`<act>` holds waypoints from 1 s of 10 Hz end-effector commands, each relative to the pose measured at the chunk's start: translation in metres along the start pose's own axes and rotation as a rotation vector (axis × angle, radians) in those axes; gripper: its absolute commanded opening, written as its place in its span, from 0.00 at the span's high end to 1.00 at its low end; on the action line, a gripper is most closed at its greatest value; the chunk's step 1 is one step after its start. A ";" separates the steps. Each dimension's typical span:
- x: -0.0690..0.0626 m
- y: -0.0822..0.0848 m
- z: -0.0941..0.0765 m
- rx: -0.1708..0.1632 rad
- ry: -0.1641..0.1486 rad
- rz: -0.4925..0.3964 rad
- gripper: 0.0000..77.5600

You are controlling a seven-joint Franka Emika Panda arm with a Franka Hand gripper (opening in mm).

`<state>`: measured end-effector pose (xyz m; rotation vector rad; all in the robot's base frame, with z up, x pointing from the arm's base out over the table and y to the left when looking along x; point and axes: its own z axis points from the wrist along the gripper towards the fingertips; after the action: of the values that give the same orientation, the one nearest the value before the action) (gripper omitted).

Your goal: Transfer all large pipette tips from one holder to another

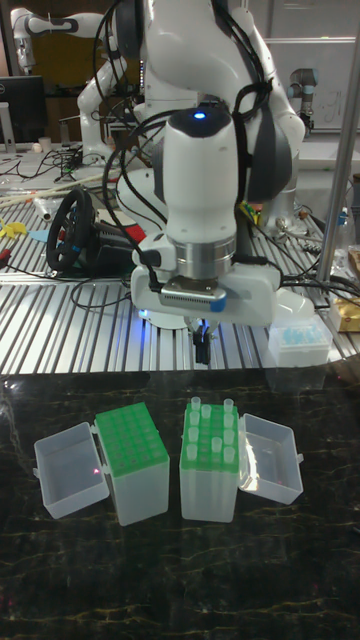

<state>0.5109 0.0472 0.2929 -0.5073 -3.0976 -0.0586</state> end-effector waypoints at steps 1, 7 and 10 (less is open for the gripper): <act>-0.002 0.002 0.013 0.003 -0.007 -0.013 1.00; -0.004 0.004 0.036 0.016 -0.023 -0.079 1.00; -0.007 0.005 0.042 0.021 -0.022 -0.118 1.00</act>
<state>0.5167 0.0511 0.2531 -0.3618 -3.1366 -0.0247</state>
